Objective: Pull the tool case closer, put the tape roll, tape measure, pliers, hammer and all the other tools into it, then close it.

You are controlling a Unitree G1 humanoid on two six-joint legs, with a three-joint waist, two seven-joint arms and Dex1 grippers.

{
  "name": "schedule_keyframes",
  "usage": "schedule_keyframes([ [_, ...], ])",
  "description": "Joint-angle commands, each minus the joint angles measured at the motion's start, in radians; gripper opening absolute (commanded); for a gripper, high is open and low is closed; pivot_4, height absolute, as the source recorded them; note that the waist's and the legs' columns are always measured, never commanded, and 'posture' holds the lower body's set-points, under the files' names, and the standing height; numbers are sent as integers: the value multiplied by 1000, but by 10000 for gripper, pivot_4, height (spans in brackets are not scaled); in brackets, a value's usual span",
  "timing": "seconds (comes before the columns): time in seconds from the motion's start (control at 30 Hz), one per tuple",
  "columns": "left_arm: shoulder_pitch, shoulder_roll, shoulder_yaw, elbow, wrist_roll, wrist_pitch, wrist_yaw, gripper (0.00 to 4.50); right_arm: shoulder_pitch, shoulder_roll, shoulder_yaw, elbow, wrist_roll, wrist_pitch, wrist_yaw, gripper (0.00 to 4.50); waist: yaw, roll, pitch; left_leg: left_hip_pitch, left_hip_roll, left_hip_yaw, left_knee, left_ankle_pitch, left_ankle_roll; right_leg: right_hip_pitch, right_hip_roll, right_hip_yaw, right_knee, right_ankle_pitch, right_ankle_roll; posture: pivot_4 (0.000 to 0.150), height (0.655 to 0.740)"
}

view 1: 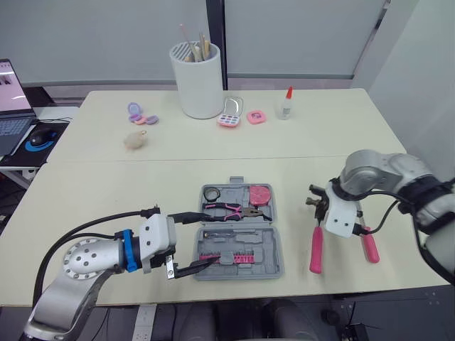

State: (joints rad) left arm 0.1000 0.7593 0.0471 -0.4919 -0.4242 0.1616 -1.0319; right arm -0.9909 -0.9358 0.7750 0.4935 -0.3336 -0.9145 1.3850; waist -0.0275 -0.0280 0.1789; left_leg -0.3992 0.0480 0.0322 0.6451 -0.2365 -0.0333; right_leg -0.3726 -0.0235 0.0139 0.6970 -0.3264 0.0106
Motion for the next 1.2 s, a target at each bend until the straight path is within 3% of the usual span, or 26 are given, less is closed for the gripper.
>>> schedule_keyframes([
  [0.03, -17, 2, -4, -60, -21, 31, 19, 45000, 63, -90, -117, -168, 153, 218, 92, 2294, -2, 0, 0, 0, 0, 0, 0, 0, 0, 0, 0, 1, 0, 0, 0, 1500, 7366],
  [0.27, -41, 6, 6, -65, -27, 68, 32, 45000, 370, -270, -378, -490, 352, 858, 87, 2291, 1, 0, 0, 0, 0, 0, 0, 0, 0, 0, 0, 0, 0, 0, 0, 1500, 7366],
  [0.43, -42, 2, 9, -53, -21, 65, 30, 45000, 646, -285, -613, -764, 560, 1507, -69, 2289, -1, 1, 0, 0, 0, 0, 0, 0, 0, 0, 0, 1, 0, 0, 0, 1500, 7366],
  [0.57, -45, -2, 5, -30, -12, 43, 19, 45000, 821, -252, -727, -924, 642, 1819, -199, 2287, 0, 1, 0, 0, 0, 0, 0, 0, 0, 0, 0, 1, 0, 0, 0, 1500, 7366],
  [0.77, -52, 1, -1, 1, -20, 13, -16, 45000, 887, -3, -845, -1023, 707, 2198, -471, 2285, -1, 0, 0, -1, 0, 0, 0, 0, 0, 0, 2, 1, 0, 0, 1, 1500, 7366],
  [0.93, -55, 0, -9, 23, -9, -8, -37, 45000, 834, 309, -923, -1052, 658, 2430, -732, 2284, -3, -1, -1, -1, 0, 0, -1, 0, -1, -1, 3, 2, -1, 0, 2, 1500, 7366],
  [1.2, -91, -3, -59, -12, -2, 25, -17, 45000, 768, 539, -892, -933, 555, 2381, -1002, 2282, -2, -2, -1, -2, -1, 1, -1, 0, 0, -2, 4, 2, -1, 0, 2, 1500, 7366],
])
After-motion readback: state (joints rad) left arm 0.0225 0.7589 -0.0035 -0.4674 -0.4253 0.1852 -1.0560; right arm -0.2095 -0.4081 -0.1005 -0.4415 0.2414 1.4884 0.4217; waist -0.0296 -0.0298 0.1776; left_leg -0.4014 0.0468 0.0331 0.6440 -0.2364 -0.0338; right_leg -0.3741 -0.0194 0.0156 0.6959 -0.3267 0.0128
